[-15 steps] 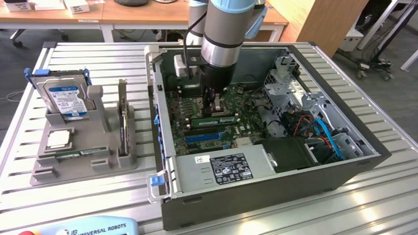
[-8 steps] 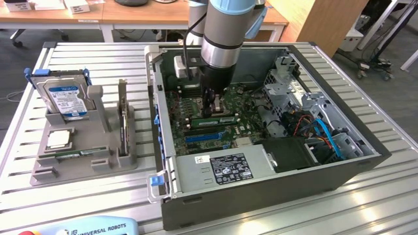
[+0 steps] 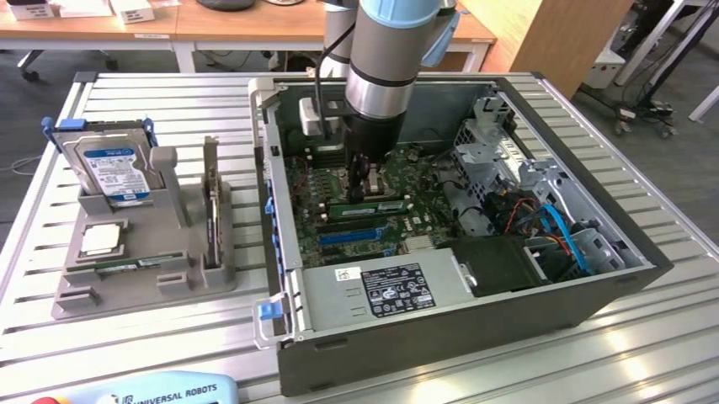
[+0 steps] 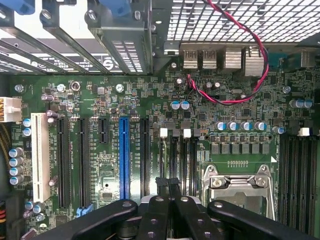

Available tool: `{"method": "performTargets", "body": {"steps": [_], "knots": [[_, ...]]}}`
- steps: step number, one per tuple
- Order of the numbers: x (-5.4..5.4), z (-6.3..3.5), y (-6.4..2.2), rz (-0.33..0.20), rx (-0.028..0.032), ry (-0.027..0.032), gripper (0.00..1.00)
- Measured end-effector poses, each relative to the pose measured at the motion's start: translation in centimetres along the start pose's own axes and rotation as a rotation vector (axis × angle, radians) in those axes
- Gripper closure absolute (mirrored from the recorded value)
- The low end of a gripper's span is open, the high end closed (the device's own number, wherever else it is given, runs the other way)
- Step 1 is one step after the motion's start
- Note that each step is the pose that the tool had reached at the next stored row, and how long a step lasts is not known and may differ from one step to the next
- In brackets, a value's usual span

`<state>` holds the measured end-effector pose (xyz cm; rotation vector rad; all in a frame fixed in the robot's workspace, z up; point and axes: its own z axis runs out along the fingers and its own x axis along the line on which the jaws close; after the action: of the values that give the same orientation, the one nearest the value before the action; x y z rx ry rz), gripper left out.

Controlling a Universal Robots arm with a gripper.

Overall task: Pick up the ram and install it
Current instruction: 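Press down the ram until it locks into place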

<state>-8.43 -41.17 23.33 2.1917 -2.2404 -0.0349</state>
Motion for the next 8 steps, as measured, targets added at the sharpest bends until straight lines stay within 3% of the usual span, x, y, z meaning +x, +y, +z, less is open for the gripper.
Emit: {"method": "performTargets", "body": {"steps": [8], "knots": [[0.01,0.22,0.00,0.000,-0.0001,0.0003,0.90]]}}
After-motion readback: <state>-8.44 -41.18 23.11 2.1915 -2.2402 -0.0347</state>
